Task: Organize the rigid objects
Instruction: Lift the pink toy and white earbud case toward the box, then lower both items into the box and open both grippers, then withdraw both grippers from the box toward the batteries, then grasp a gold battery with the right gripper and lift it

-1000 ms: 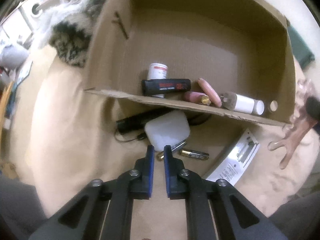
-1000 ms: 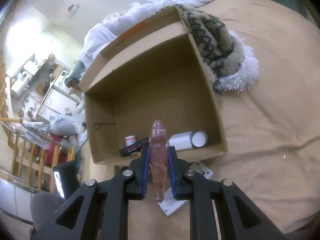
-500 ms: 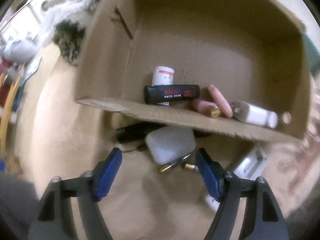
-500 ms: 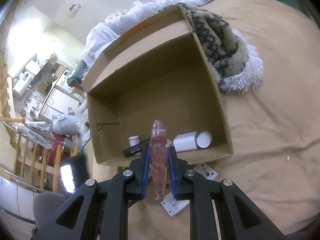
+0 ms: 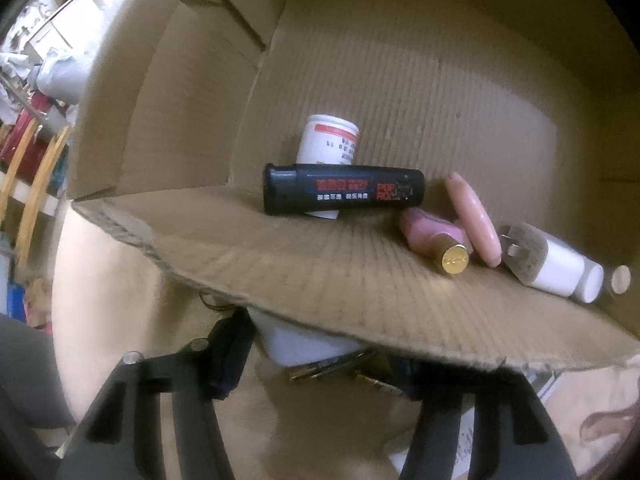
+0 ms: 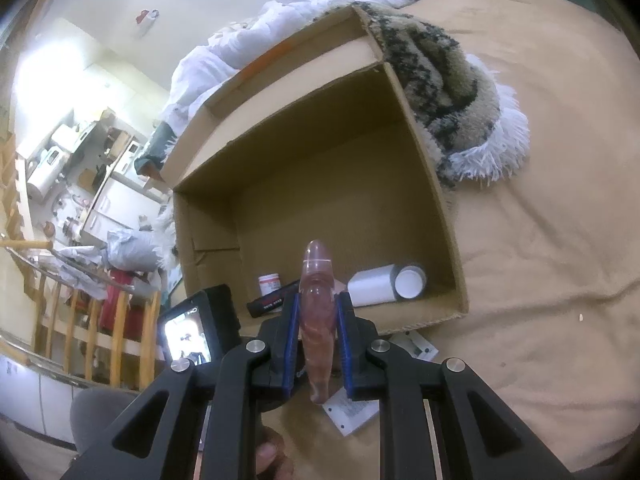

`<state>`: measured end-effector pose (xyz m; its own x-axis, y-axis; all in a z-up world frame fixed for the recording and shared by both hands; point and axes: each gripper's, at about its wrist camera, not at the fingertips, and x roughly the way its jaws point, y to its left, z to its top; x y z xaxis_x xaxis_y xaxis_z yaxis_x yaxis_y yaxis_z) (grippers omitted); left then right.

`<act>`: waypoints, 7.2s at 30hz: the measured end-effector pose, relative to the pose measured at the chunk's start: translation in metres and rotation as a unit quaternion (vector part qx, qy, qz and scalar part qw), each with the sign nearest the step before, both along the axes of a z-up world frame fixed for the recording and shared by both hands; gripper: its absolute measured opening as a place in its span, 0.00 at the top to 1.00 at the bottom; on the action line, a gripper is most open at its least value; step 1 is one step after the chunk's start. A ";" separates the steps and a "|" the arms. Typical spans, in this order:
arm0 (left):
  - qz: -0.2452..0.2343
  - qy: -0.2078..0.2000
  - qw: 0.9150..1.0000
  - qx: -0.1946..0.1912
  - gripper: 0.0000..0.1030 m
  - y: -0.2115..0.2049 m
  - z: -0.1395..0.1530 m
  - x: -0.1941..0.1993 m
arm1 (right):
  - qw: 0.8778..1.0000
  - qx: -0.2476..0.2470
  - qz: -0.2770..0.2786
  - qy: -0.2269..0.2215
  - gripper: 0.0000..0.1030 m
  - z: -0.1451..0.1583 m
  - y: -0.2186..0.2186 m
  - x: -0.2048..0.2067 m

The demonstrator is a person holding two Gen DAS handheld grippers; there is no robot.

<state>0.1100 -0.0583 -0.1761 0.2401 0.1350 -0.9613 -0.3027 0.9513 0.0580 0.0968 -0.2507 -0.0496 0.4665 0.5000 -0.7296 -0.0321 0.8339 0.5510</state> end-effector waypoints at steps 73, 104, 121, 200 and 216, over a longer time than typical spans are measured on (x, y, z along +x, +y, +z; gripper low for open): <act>-0.187 -0.094 0.978 -0.021 0.46 -0.001 0.061 0.048 | 0.986 -0.133 0.104 0.002 0.81 -0.039 0.068 0.093; -0.166 -0.101 0.981 -0.018 0.10 0.012 0.080 0.046 | 0.993 -0.087 0.065 -0.043 0.07 -0.020 0.056 0.090; -0.162 -0.132 0.978 -0.020 0.10 0.030 0.105 0.025 | 0.994 -0.096 0.034 -0.049 0.07 -0.008 0.050 0.086; -0.016 -0.036 0.994 -0.103 0.10 0.112 0.084 -0.041 | 0.939 -0.220 0.263 0.027 0.89 -0.082 0.144 -0.016; -0.121 -0.014 0.989 -0.087 0.27 0.055 0.059 -0.044 | 0.986 -0.102 0.128 -0.003 0.89 -0.012 0.058 -0.017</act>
<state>0.0664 -0.0033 -0.1173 0.2710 -0.0962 -0.9578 -0.0643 0.9910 -0.1177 0.0795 -0.1930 -0.0614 0.3489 0.4452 -0.8247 -0.2593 0.8915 0.3715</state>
